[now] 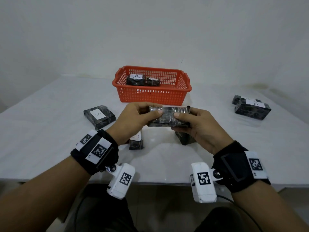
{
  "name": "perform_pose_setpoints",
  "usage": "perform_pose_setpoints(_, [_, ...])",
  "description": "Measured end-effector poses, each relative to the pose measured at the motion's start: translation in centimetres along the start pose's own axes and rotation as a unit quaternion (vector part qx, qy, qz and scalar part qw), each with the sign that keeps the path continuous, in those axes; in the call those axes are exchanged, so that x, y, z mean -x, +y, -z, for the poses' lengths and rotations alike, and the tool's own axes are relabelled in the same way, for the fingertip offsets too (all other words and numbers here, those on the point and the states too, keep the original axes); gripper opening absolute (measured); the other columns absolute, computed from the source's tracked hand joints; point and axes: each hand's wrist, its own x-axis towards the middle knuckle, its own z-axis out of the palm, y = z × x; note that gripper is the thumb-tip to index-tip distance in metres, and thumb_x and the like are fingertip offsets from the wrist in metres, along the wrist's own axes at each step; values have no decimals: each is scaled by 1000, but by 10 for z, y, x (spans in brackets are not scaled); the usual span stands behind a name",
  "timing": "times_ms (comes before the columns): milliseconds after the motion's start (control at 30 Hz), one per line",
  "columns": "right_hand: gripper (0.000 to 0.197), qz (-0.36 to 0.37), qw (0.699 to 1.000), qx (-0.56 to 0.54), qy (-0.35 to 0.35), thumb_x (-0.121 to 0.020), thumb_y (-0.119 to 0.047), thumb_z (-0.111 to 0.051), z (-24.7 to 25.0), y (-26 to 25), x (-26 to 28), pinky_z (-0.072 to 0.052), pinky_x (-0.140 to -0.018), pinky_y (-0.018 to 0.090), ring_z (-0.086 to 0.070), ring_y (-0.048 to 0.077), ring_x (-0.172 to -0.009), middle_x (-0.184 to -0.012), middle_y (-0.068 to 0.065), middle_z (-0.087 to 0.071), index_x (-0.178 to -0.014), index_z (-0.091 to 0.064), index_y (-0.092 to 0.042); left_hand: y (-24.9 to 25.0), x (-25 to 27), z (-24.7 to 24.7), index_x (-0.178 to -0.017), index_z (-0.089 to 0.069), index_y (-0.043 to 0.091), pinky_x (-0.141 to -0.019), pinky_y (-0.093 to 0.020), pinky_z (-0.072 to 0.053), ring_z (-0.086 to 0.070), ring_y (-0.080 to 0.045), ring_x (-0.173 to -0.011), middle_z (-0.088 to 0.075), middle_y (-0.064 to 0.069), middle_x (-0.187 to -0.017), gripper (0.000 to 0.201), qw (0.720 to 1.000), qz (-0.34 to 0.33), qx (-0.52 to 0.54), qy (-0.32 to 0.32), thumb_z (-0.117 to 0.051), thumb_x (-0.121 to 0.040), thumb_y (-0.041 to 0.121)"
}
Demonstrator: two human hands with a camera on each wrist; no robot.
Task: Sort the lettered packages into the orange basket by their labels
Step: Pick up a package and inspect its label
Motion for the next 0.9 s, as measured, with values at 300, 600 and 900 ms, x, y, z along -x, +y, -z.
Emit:
perform_pose_setpoints(300, [29,6,1000,6,25,-91,-12,-75,-1,3,-2,-65,-80,34,-77,29,-102,-111,17,-79,-113,-72,6,-5,1,-1,-119,-74,10,-104,-53,-55,-75,-31,-108,-79,-11,-112,23,999,34,28,3,-71,-96,11])
perform_pose_setpoints(600, [41,12,1000,28,-7,-84,5,-78,5,6,2,-63,-89,31,-75,30,-109,-116,16,-78,-123,-67,4,-5,3,-1,-118,-73,10,-99,-42,-59,-75,-28,-108,-79,-10,-112,27,998,35,58,-9,-74,-92,11])
perform_pose_setpoints(900, [21,2,1000,1,9,-100,-6,-62,10,8,3,-63,-79,27,-76,22,-100,-114,17,-78,-115,-70,6,-6,2,-4,-122,-70,6,-96,-31,-60,-74,-27,-111,-78,-11,-116,36,997,43,52,-44,-77,-88,4])
